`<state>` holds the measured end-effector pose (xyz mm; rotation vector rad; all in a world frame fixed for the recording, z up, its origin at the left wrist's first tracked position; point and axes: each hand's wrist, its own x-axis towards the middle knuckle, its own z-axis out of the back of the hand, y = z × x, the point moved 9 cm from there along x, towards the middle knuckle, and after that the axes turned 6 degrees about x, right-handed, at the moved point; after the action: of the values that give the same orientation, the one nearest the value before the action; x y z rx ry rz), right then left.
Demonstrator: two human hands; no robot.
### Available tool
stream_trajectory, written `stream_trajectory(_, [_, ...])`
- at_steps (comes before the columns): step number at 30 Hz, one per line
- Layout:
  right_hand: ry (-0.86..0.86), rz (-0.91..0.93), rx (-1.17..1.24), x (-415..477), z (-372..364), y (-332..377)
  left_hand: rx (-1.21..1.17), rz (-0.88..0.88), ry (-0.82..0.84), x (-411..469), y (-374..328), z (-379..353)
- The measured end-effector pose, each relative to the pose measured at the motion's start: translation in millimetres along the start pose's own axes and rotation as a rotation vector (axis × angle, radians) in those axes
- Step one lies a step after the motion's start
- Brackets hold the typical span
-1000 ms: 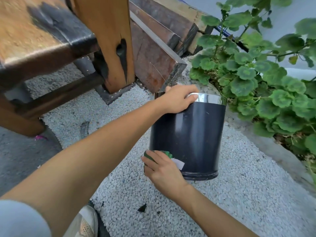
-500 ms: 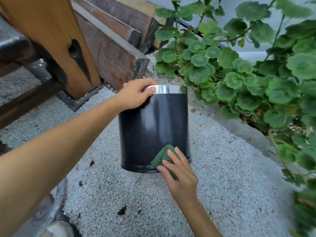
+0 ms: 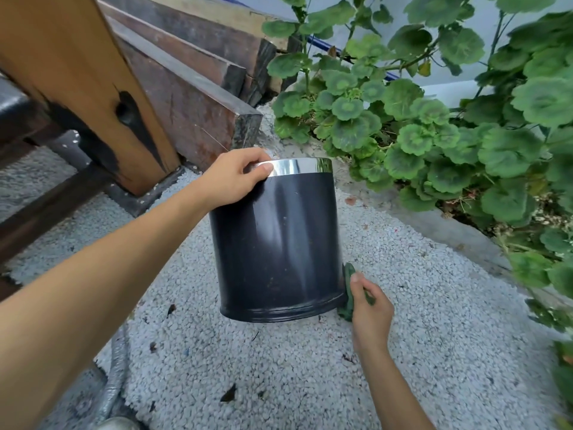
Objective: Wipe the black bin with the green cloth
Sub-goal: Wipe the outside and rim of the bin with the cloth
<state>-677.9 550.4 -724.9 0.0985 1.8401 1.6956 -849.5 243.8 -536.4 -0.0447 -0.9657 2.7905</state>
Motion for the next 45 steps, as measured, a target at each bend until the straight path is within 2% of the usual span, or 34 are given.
stream_trajectory(3, [-0.016,0.182,0.056,-48,3,11,0.007,0.000,0.012,4,-1,-3])
stream_trajectory(5, [0.062,0.397,-0.055,-78,-9,23,0.017,0.014,0.014,6,-1,-3])
stream_trajectory(9, [0.345,1.169,-0.459,-140,-61,43,0.027,0.017,0.021,10,-1,-3])
stream_trajectory(10, [0.439,1.296,-0.541,-154,-79,39,0.029,0.013,0.028,10,-2,-3])
stream_trajectory(13, [0.770,1.389,-0.779,-182,-141,22,0.035,-0.006,0.038,7,-5,-3])
stream_trajectory(15, [0.943,1.456,-1.135,-204,-193,1,0.036,-0.016,0.032,5,-7,-2])
stream_trajectory(17, [1.140,1.401,-1.510,-214,-234,-24,0.043,-0.031,0.018,0,-11,-1])
stream_trajectory(19, [1.279,1.318,-1.729,-216,-249,-40,0.033,-0.044,0.016,-4,-13,0])
stream_trajectory(21, [1.270,1.384,-1.713,-219,-248,-36,0.020,-0.043,0.006,-8,-12,0])
stream_trajectory(22, [1.174,1.476,-1.606,-220,-241,-26,0.014,-0.041,0.006,-9,-11,-1])
stream_trajectory(24, [0.948,1.535,-1.130,-213,-209,2,0.006,-0.037,0.004,-8,-12,-2])
stream_trajectory(26, [0.772,1.439,-0.679,-189,-158,25,-0.004,-0.028,0.001,-8,-11,-3])
stream_trajectory(28, [0.585,1.330,-0.511,-157,-108,39,-0.008,-0.023,0.007,-6,-9,-4])
stream_trajectory(30, [0.382,1.132,-0.413,-122,-64,48,-0.008,-0.025,0.012,-4,-9,-5])
stream_trajectory(33, [0.055,0.481,-0.126,-61,-11,29,0.000,-0.031,0.003,-3,-9,-4])
stream_trajectory(34, [-0.009,0.333,-0.068,-46,0,19,0.001,-0.037,0.000,-4,-10,-5])
stream_trajectory(36, [-0.018,0.160,-0.122,-15,6,6,0.007,-0.046,0.009,-6,-13,-7])
stream_trajectory(40, [0.156,-0.160,-0.228,38,0,-15,0.020,-0.058,0.029,-15,-24,-6])
stream_trajectory(42, [0.176,-0.240,-0.154,47,5,-20,0.056,-0.076,0.046,-24,-35,-1])
stream_trajectory(45, [0.119,-0.355,0.077,45,25,-28,0.116,-0.140,0.130,-51,-57,-1])
